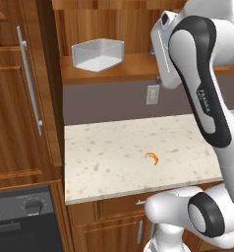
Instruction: Retrieve the tupperware from the cabinet, then place the raw meat into the tupperware to avoid contamination.
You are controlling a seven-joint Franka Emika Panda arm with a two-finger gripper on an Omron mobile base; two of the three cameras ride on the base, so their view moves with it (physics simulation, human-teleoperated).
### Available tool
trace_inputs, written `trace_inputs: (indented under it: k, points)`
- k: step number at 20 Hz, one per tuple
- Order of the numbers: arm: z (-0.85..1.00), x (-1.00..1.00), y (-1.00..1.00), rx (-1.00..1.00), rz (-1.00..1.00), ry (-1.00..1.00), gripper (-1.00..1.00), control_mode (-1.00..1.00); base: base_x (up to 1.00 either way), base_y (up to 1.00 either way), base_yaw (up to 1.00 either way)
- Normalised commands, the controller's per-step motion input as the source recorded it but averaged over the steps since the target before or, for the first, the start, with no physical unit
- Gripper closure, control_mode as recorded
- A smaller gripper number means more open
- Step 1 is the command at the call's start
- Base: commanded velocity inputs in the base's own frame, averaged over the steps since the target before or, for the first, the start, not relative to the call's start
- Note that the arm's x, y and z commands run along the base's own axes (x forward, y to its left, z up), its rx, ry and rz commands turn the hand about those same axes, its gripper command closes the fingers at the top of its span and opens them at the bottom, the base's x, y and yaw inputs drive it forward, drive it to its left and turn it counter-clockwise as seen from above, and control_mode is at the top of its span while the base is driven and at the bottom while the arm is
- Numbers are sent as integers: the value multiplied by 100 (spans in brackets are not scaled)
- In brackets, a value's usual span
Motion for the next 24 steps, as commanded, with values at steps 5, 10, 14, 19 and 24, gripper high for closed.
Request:
trace_inputs:
  k: [5, 10, 14, 19, 24]
  points:
    - [-1, 2, 1, 11, 0, 0, -100, -100, 0, 0, 0]
    - [7, 0, 1, 12, 0, 0, -100, -100, 0, 0, 0]
    - [10, 0, 3, 10, 0, 0, -100, -100, 0, 0, 0]
    - [7, 6, 7, 9, 0, 0, -100, -100, 0, 0, 0]
    - [0, 21, 10, 6, 0, 1, -100, -100, 0, 0, 0]
